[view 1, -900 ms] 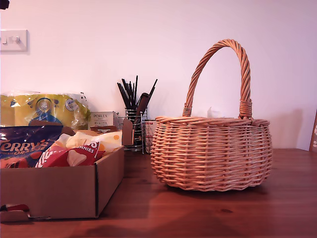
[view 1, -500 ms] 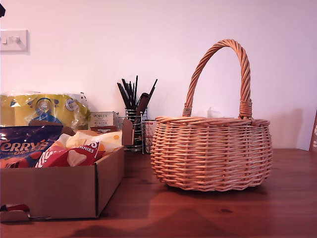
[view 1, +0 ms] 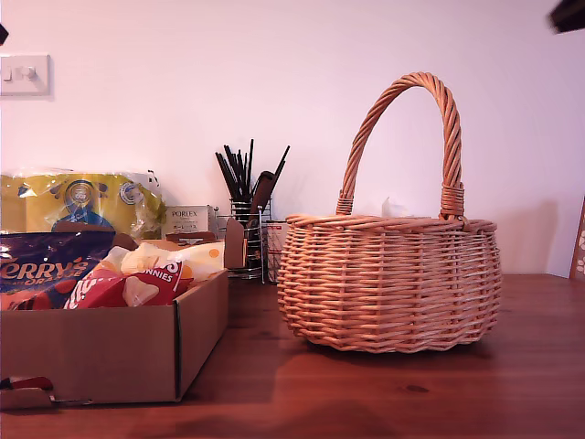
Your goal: Move the bags of Easter eggs from the cardboard box on the left into the woven basket on the right side.
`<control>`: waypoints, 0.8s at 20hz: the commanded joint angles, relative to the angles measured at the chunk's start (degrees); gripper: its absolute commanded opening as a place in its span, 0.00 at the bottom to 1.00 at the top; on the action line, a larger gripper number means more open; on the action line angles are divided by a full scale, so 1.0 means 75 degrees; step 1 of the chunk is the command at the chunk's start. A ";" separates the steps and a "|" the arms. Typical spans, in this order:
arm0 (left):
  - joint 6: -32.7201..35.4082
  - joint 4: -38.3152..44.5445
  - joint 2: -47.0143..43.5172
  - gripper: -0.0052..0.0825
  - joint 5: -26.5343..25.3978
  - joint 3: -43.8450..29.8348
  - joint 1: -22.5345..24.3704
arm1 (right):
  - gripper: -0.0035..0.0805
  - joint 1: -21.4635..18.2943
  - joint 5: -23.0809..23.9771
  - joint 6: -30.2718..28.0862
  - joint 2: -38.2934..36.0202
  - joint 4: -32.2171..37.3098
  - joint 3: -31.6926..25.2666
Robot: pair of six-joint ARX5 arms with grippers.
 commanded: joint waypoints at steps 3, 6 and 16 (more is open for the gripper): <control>0.1673 -0.0189 0.0714 0.04 0.0580 -0.0041 -0.0020 | 0.03 0.1096 -0.0501 -0.0274 0.0542 0.0627 0.0047; 0.2515 -0.0181 0.1498 0.07 0.1122 -0.0041 -0.0020 | 0.03 0.1769 -0.0935 0.0210 0.1096 0.1428 0.0087; 0.3990 0.1186 0.3733 0.81 0.1501 -0.0041 -0.0321 | 0.40 0.3098 0.0064 -0.0361 0.2681 0.1795 0.0309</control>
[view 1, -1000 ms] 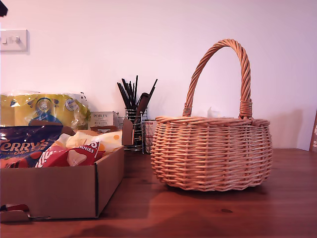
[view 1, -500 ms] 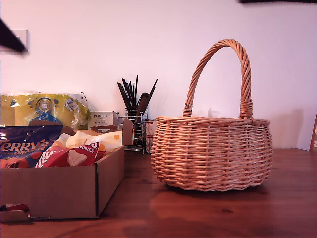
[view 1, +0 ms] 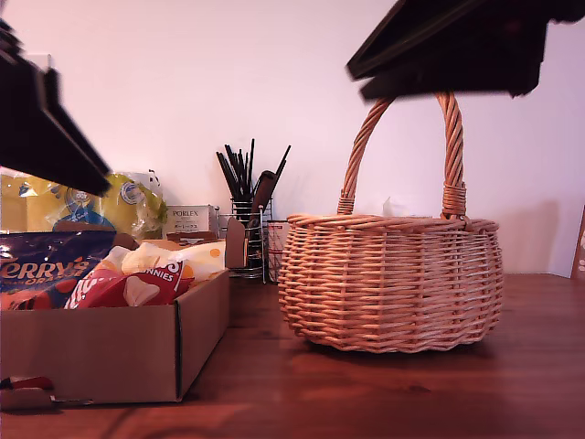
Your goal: Move the bags of Easter eggs from the cardboard box on the left into the woven basket on the right side.
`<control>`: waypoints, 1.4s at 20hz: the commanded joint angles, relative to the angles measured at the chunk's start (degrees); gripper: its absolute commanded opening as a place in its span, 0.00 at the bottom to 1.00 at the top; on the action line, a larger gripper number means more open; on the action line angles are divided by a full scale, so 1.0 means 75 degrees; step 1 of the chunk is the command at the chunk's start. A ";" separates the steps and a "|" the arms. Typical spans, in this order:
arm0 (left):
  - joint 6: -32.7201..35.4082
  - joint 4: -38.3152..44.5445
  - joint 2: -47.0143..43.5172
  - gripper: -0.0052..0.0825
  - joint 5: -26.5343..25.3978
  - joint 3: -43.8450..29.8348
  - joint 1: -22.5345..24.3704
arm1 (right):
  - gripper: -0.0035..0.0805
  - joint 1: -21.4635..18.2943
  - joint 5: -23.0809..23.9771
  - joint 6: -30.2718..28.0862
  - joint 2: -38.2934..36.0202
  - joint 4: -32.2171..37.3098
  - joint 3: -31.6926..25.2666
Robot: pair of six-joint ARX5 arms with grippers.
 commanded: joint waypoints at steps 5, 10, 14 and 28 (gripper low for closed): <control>0.1233 0.0536 0.1043 0.81 -0.0114 -0.0087 -0.0061 | 0.40 0.0029 0.0143 -0.0064 -0.0026 0.0087 0.0286; 0.1714 0.0953 0.1955 0.81 -0.0414 -0.0087 -0.0061 | 0.41 0.0029 0.0181 -0.0207 -0.0023 0.0076 0.0286; 0.1772 0.1192 0.2652 0.81 -0.0455 -0.0087 -0.0061 | 0.41 0.0029 0.0187 -0.0216 -0.0026 0.0061 0.0286; 0.1751 0.1209 0.3115 0.06 -0.0533 -0.0079 -0.0064 | 0.41 0.0029 0.0391 -0.0612 -0.0026 -0.0399 0.0286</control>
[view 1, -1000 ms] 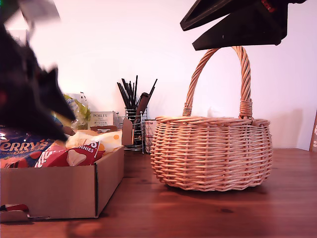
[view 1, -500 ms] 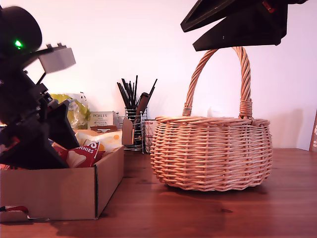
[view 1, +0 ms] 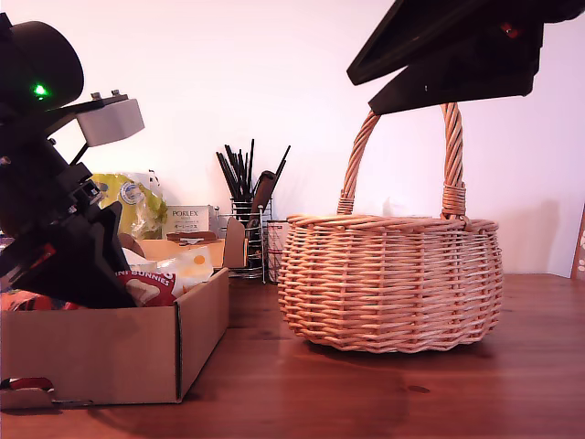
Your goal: Move the bags of Easter eggs from the cardboard box on the left into the woven basket on the right side.
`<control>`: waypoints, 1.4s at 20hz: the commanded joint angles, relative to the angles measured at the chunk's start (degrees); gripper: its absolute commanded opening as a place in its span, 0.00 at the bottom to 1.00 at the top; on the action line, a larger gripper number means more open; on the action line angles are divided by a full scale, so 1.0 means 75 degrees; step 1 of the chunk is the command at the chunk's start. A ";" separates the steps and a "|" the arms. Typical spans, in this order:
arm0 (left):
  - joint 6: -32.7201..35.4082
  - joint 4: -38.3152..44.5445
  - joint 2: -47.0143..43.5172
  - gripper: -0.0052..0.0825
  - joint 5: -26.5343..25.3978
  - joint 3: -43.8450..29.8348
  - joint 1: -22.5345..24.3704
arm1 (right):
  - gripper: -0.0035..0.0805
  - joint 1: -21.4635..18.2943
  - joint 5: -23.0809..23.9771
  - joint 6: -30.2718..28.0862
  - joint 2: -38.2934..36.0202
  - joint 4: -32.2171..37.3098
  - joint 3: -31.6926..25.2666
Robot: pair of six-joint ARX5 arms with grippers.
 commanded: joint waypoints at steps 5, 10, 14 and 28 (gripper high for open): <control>0.0003 -0.0271 -0.0003 0.06 -0.0020 0.0245 -0.0029 | 0.41 0.0035 0.0111 -0.0023 -0.0032 -0.0038 0.0047; -0.0029 -0.0950 -0.0600 0.06 -0.0117 0.0892 -0.0079 | 0.41 0.0032 0.0280 -0.0020 -0.0032 -0.0131 0.0047; -0.0085 -0.1128 -0.1294 0.05 -0.0102 0.1230 -0.0271 | 0.41 0.0029 0.0484 -0.0020 -0.0032 -0.0423 0.0047; -0.2008 0.4488 0.0536 0.04 0.1282 0.1504 -0.1620 | 0.33 0.0015 0.0603 0.0003 -0.0493 -0.1673 0.0052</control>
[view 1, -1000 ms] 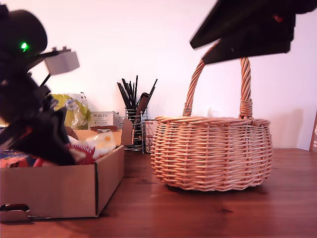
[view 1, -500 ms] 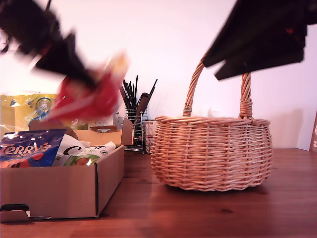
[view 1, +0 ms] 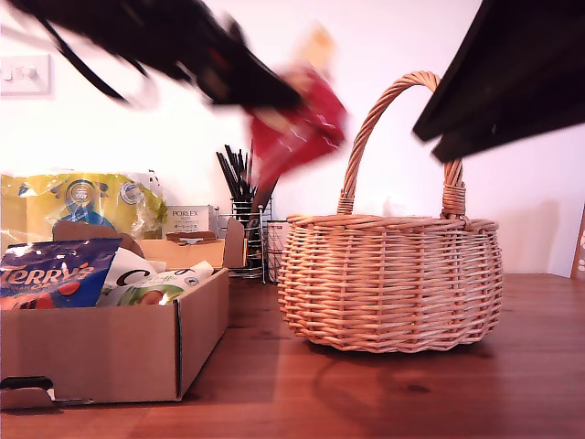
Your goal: Move the bags of Easter eggs from the cardboard box on the left into the woven basket on the right side.
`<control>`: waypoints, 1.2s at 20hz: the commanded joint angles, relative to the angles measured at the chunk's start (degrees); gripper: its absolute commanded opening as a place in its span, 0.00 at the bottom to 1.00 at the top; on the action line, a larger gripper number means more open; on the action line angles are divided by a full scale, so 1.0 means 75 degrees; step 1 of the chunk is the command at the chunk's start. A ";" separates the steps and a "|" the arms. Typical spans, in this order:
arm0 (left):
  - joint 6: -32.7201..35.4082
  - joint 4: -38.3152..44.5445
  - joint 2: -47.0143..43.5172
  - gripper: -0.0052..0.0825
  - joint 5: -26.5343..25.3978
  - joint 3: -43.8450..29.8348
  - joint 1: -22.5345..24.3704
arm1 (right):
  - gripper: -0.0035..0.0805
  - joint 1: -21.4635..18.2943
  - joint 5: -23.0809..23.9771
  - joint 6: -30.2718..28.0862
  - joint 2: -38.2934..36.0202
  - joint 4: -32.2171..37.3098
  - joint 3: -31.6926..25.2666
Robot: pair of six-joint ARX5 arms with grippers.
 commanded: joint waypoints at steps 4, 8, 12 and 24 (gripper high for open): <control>-0.0262 0.1405 0.1437 0.04 -0.0032 0.0627 -0.0303 | 0.33 0.0015 0.0003 0.0003 -0.0198 -0.0096 0.0052; -0.0268 0.1326 0.2101 0.04 -0.0055 0.1483 -0.0548 | 0.33 0.0015 0.0006 0.0000 -0.0207 -0.0119 0.0052; -0.0417 0.0597 0.2317 0.04 -0.0058 0.1676 -0.0583 | 0.33 0.0015 0.0006 -0.0003 -0.0210 -0.0122 0.0052; -0.0385 -0.0950 0.2398 0.27 -0.0431 0.1676 -0.0615 | 0.33 0.0015 0.0003 -0.0020 -0.0210 -0.0079 0.0052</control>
